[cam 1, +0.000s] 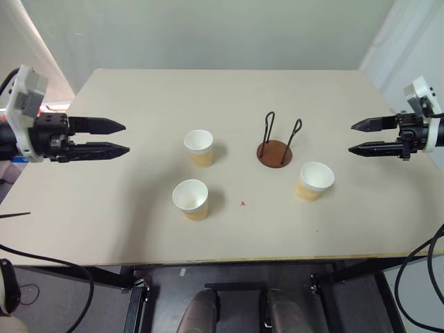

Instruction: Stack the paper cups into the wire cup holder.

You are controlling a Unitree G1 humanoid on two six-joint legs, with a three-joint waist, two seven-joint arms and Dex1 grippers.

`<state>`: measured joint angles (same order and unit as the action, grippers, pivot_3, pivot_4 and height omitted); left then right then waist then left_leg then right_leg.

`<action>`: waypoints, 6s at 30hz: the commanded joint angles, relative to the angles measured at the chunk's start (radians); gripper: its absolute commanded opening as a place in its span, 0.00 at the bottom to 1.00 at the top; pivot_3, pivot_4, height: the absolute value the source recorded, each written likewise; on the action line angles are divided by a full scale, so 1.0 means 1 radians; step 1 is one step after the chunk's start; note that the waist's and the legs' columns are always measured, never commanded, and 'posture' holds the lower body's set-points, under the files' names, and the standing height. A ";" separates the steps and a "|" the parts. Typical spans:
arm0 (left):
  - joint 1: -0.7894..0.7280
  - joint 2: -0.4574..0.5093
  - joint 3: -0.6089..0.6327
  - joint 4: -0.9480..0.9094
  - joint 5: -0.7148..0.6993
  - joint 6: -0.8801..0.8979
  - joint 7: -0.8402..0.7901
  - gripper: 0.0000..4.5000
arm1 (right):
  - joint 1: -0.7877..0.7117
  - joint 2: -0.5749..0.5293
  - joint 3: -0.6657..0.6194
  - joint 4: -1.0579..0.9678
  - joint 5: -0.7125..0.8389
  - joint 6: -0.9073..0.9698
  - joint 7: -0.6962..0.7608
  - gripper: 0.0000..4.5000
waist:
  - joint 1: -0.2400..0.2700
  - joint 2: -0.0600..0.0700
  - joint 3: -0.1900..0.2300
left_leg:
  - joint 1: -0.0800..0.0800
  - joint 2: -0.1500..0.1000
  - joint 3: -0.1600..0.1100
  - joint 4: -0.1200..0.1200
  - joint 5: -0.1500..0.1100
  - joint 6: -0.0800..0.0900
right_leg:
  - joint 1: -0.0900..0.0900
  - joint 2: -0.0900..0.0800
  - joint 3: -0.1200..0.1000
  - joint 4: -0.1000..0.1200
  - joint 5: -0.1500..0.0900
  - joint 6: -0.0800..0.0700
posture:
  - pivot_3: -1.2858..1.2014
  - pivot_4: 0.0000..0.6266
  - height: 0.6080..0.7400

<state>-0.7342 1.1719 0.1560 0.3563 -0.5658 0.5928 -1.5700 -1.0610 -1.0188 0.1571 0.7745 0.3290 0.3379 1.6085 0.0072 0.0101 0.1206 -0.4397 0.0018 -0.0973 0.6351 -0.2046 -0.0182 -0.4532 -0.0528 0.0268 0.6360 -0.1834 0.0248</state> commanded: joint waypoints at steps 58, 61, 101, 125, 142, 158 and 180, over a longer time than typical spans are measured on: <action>0.090 -0.133 0.004 -0.345 -0.002 -0.035 0.188 1.00 | 0.045 0.478 -0.188 -0.191 -0.005 0.448 -0.616 0.04 | -0.003 0.000 0.000 | 0.003 -0.001 0.001 0.001 0.002 -0.001 | 0.001 -0.001 0.000 0.006 -0.001 -0.001 | 0.52 0.24 1.00; 0.078 -0.126 0.002 -0.342 -0.005 -0.034 0.176 1.00 | 0.074 0.466 -0.178 -0.287 0.024 0.479 -0.563 0.00 | -0.003 -0.001 -0.001 | 0.004 0.000 0.000 0.001 0.001 -0.001 | 0.001 0.000 -0.001 0.006 -0.001 -0.001 | 0.52 0.24 1.00; 0.086 -0.116 -0.067 -0.424 -0.001 -0.025 0.116 1.00 | 0.329 0.237 0.101 -0.985 0.050 0.333 -0.287 0.72 | -0.002 -0.002 -0.001 | 0.003 -0.001 0.000 0.004 0.004 -0.001 | 0.002 0.000 -0.001 0.006 -0.001 -0.002 | 0.52 0.24 1.00; 0.034 -0.141 -0.085 -0.501 -0.024 -0.036 0.100 1.00 | 0.280 -0.024 0.113 -0.722 -0.234 -0.040 -0.138 0.98 | -0.002 -0.003 -0.002 | 0.003 0.000 0.000 0.004 0.004 0.000 | 0.004 0.000 -0.001 0.004 0.000 0.002 | 0.52 0.24 1.00; 0.113 -0.089 -0.047 -0.561 -0.041 -0.010 0.160 1.00 | 0.264 0.086 0.135 -0.562 -0.315 -0.119 -0.137 0.13 | -0.001 -0.003 -0.002 | 0.004 0.000 0.000 0.004 0.003 0.000 | 0.004 -0.001 -0.001 0.004 0.000 0.002 | 0.52 0.24 1.00; 0.132 -0.057 -0.056 -0.550 0.001 -0.064 0.148 1.00 | -0.193 0.219 0.190 -0.599 0.013 -0.103 0.006 0.01 | -0.012 -0.005 -0.002 | 0.005 0.001 0.000 -0.003 0.004 -0.001 | 0.001 0.001 -0.001 0.005 -0.005 -0.006 | 0.52 0.24 1.00; 0.264 0.011 0.038 -0.684 -0.053 -0.008 0.190 1.00 | -0.126 0.288 0.323 -0.552 -0.033 -0.232 0.006 0.13 | -0.009 -0.005 -0.002 | 0.005 0.000 -0.001 -0.003 0.002 -0.003 | 0.000 0.000 -0.003 0.009 -0.008 -0.013 | 0.52 0.24 1.00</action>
<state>-0.4499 1.1629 0.1836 -0.3018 -0.6078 0.5962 -1.3691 -1.1802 -0.7342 0.4851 0.2280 0.3059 0.1181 1.6110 -0.0020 0.0056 0.1186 -0.4348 0.0023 -0.0985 0.6323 -0.2026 -0.0214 -0.4528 -0.0533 0.0239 0.6454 -0.1916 0.0119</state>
